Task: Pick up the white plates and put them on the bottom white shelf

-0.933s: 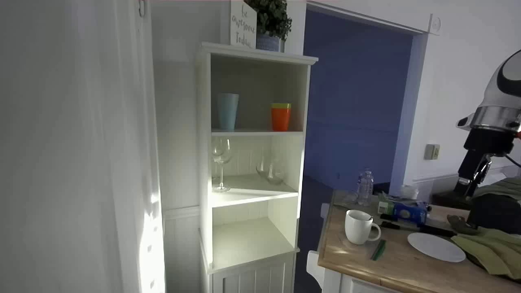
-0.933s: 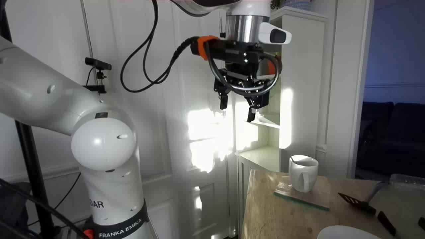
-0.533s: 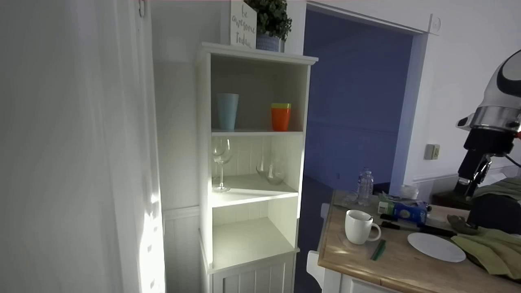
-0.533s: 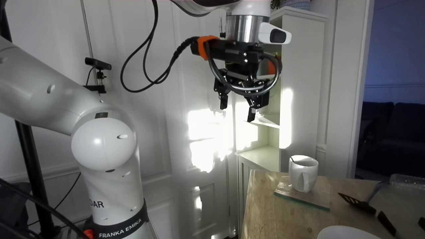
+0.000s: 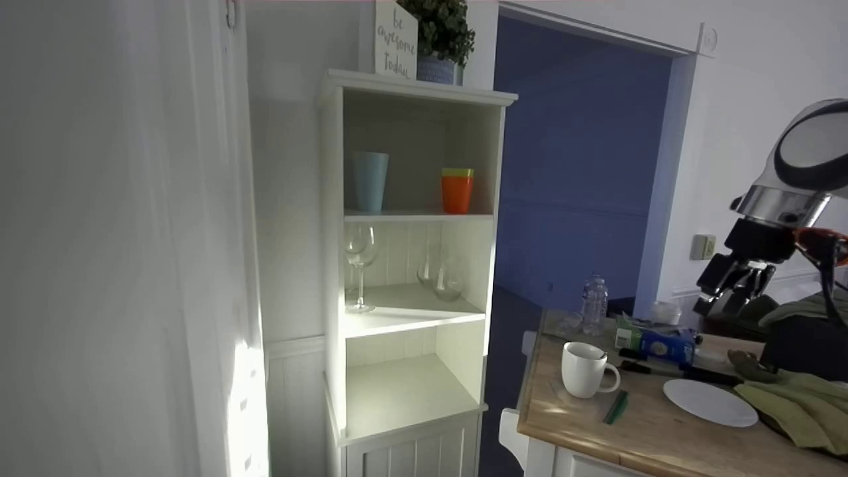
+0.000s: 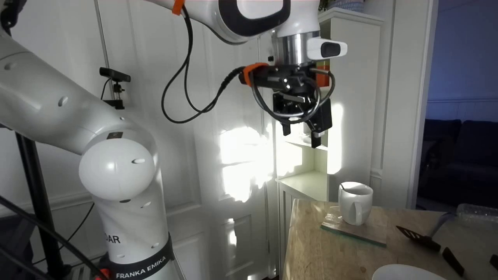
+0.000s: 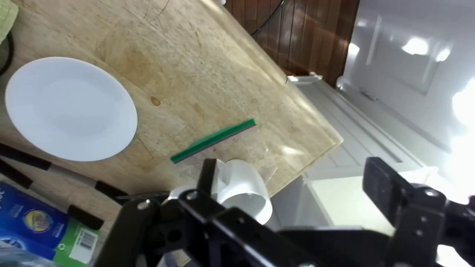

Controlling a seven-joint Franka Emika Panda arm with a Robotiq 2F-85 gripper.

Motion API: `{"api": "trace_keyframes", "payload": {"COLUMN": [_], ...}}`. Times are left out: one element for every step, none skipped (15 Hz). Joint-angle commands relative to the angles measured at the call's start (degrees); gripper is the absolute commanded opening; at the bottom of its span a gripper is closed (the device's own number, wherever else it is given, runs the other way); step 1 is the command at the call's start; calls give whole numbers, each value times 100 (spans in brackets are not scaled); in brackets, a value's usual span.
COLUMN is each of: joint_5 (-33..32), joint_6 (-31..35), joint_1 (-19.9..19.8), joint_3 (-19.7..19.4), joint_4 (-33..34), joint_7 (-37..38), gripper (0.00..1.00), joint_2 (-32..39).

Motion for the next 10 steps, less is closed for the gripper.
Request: {"api": "trace_keyframes", "payload": {"joint_5": [-367,-490,-632,-784,-981,-1218,-1495,-1846,-2252,-2643], "joint_6": [1170,1537,1911,2262,2533,2856,3099,3304,3394,3491], "joint_1": [-446,-565,-700,-851,-1032,-1231,-1456,-1703,-1961,-2357], "joint_3": [498,611,726,853,1006,1171,1361,1578,1807,2145], "joint_4": [-363,-433,-480,-517,-524,-515,-502,-461,-398,-341], "joint_7": [813,1035,1269,1530,1818,2136,2500,2917,3382,3811], "gripper": [100,100,100,100,100,100,100,100,100,100], "joint_2": [599,822,1098,1339,1598,1893,2142,2408,2622,2835]}}
